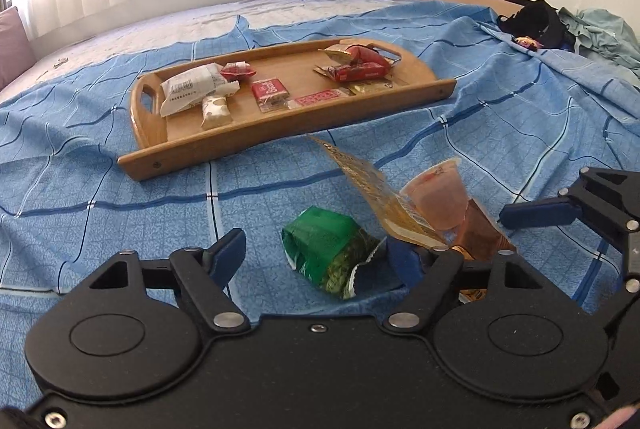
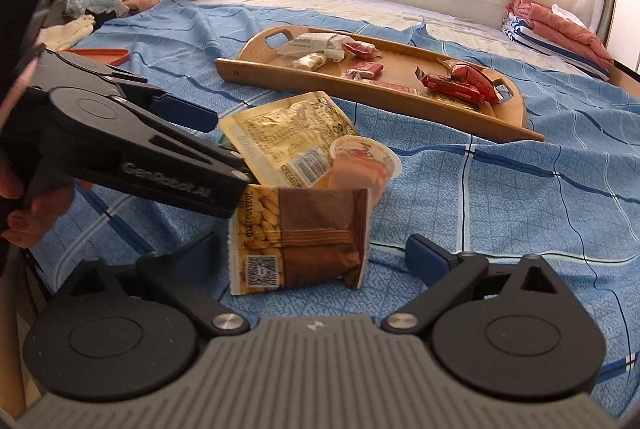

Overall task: Organize snacks
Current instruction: 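Grasp the green packet with the left tool while the right tool grasps the brown almond bag, then carry the green packet with the left tool while the right tool carries the almond bag over the tray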

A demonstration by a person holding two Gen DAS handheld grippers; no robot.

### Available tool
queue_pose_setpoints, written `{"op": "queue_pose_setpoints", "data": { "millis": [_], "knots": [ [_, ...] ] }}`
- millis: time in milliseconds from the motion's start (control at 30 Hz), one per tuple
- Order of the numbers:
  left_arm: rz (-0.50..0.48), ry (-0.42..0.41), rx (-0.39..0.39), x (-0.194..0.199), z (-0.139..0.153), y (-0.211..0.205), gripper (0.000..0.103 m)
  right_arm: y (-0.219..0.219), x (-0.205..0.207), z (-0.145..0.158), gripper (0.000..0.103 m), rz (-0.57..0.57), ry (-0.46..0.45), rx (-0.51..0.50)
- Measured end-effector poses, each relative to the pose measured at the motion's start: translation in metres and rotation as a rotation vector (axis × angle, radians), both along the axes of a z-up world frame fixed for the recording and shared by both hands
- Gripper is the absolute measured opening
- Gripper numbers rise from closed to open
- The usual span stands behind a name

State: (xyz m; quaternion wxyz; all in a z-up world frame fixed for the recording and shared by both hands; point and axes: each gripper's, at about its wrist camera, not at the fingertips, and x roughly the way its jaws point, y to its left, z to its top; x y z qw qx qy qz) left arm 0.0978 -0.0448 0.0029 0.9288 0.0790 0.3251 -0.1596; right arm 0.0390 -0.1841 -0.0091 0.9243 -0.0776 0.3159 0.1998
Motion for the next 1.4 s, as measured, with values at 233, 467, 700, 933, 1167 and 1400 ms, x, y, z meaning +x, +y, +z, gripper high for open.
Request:
{"op": "queue_pose_setpoints", "data": {
  "millis": [233, 467, 700, 933, 1167, 1400],
  "knots": [
    [-0.014, 0.016, -0.016, 0.009, -0.003, -0.002, 0.074, 0.001, -0.007, 0.007, 0.081, -0.01, -0.005, 0.028],
    [-0.018, 0.048, -0.067, 0.015, -0.002, -0.005, 0.049, -0.008, -0.007, 0.011, 0.068, -0.045, 0.015, 0.085],
    [0.045, 0.045, -0.094, 0.014, 0.006, 0.007, 0.043, -0.017, -0.007, 0.018, 0.062, -0.087, 0.033, 0.146],
    [0.116, 0.026, -0.082, 0.012, 0.018, 0.026, 0.042, -0.021, -0.002, 0.025, 0.058, -0.131, 0.017, 0.142],
    [0.199, 0.014, -0.119, 0.015, 0.027, 0.049, 0.042, -0.028, 0.001, 0.032, 0.057, -0.186, -0.011, 0.134],
    [0.279, -0.023, -0.139, 0.022, 0.043, 0.073, 0.042, -0.042, 0.018, 0.04, 0.057, -0.275, -0.017, 0.136]
  ]
}}
